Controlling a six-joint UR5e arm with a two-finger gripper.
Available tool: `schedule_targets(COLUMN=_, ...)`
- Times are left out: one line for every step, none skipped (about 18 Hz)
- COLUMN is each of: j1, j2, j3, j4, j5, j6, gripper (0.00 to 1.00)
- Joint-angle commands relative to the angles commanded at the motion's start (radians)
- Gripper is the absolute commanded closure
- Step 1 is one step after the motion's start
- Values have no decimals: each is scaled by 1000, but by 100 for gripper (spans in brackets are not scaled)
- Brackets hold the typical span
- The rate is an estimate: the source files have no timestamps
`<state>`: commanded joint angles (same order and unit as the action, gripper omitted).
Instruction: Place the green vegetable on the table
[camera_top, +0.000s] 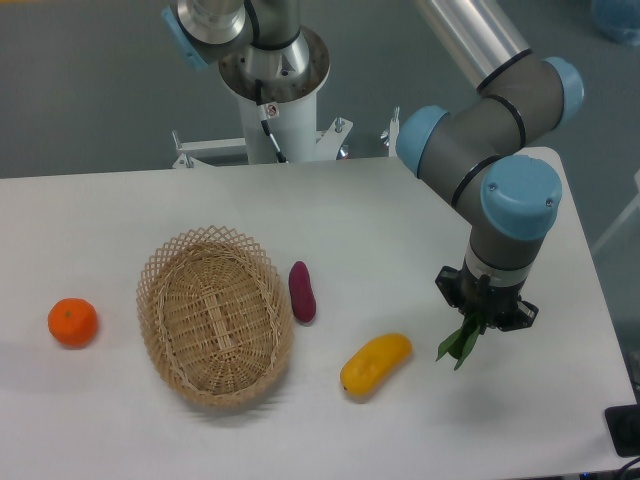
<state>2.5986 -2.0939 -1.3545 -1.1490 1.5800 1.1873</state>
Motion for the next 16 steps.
schedule_targets(j1=0, j2=0, j3=-2, j4=0, j5=0, j6=-2, gripper=77)
schedule_targets(j1=0, j2=0, j3=-2, j4=0, j5=0, j6=0, gripper=77)
schedule_targets(j1=0, j2=0, j3=-2, j4=0, j5=0, j6=-2, gripper=77)
schedule_targets(j1=0, j2=0, j3=-2, j4=0, j5=0, j6=-2, gripper=77)
schedule_targets(j1=0, j2=0, j3=-2, j4=0, j5=2, j6=-2, gripper=77)
schedule_targets(j1=-2, j2=0, j3=-2, j4=0, j5=2, j6=-2, gripper=77)
schedule_targets(j1=-2, j2=0, j3=-2, j4=0, j5=0, j6=-3, gripper=77)
schedule_targets(j1=-2, j2=0, j3=-2, j4=0, j5=0, j6=-3, gripper=77)
schedule_targets(j1=-2, j2=0, j3=-2, j4=0, j5=0, j6=-3, gripper=77)
schedule_targets(j1=-2, j2=0, j3=0, j4=0, j5=2, j6=-2, gripper=77)
schedule_targets(j1=-2, j2=0, j3=-2, j4=0, j5=2, j6=-3, gripper=77)
schedule_targets(j1=-2, j2=0, j3=-2, j4=0, j5=2, j6=-5, gripper=77)
schedule_targets(j1=-3, j2=0, j3=-3, j4=2, j5=2, j6=-6, gripper=77)
schedule_targets(j1=-3, j2=2, j3=-6, j4=2, j5=2, j6=-5, gripper=77)
schedule_targets(j1=-3, j2=3, j3=-11, j4=2, j5=0, j6=-5, gripper=77)
schedule_targets(j1=-3, j2=6, j3=-17, j4=3, j5=-3, j6=-11, gripper=77)
